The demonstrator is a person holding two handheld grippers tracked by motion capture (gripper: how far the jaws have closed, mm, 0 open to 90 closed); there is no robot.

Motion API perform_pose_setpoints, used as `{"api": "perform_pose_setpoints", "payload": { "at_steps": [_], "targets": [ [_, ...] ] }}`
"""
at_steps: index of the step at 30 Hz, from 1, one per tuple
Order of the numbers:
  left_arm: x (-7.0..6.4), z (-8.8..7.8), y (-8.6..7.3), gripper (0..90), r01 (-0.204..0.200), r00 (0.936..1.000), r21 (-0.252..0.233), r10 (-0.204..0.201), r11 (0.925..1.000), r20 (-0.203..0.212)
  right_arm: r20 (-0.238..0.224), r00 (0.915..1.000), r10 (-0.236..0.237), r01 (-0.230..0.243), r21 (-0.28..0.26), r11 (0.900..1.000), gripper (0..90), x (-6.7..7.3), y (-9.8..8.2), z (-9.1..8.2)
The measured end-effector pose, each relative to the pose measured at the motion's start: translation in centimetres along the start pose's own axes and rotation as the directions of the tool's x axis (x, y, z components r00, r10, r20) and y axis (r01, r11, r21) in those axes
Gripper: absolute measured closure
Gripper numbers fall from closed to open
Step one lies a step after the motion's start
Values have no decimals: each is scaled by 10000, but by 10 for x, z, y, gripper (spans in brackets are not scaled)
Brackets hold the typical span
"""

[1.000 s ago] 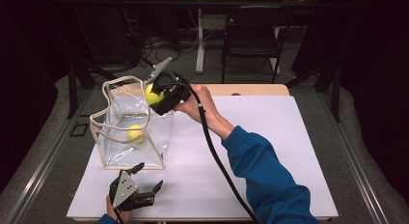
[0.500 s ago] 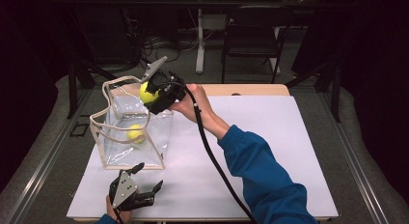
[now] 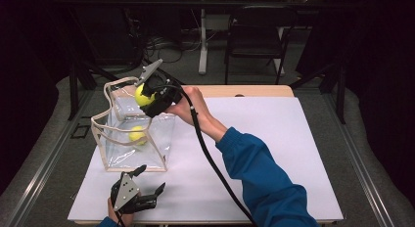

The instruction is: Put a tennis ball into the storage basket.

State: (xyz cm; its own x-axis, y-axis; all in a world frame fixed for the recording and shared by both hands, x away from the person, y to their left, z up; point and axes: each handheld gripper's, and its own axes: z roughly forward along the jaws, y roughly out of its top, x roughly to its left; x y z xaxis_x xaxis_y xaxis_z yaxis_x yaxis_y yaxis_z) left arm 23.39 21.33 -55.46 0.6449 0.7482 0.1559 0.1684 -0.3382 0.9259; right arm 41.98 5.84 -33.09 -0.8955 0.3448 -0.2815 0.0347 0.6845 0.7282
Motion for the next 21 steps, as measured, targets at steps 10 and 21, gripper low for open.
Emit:
{"api": "perform_pose_setpoints", "payload": {
  "at_steps": [10, 21],
  "targets": [
    [0, 0, 0, 160, 5, 10000, 10, -5, 10000, -10, 28, 10000, -56, 57, -229, 9997, 262, 4, 4, 5],
    [0, 0, 0, 160, 11, 10000, -13, -11, 10000, 24, -131, 9999, 6, -10, -313, 9995, 262, 5, 7, 11]
  ]
}}
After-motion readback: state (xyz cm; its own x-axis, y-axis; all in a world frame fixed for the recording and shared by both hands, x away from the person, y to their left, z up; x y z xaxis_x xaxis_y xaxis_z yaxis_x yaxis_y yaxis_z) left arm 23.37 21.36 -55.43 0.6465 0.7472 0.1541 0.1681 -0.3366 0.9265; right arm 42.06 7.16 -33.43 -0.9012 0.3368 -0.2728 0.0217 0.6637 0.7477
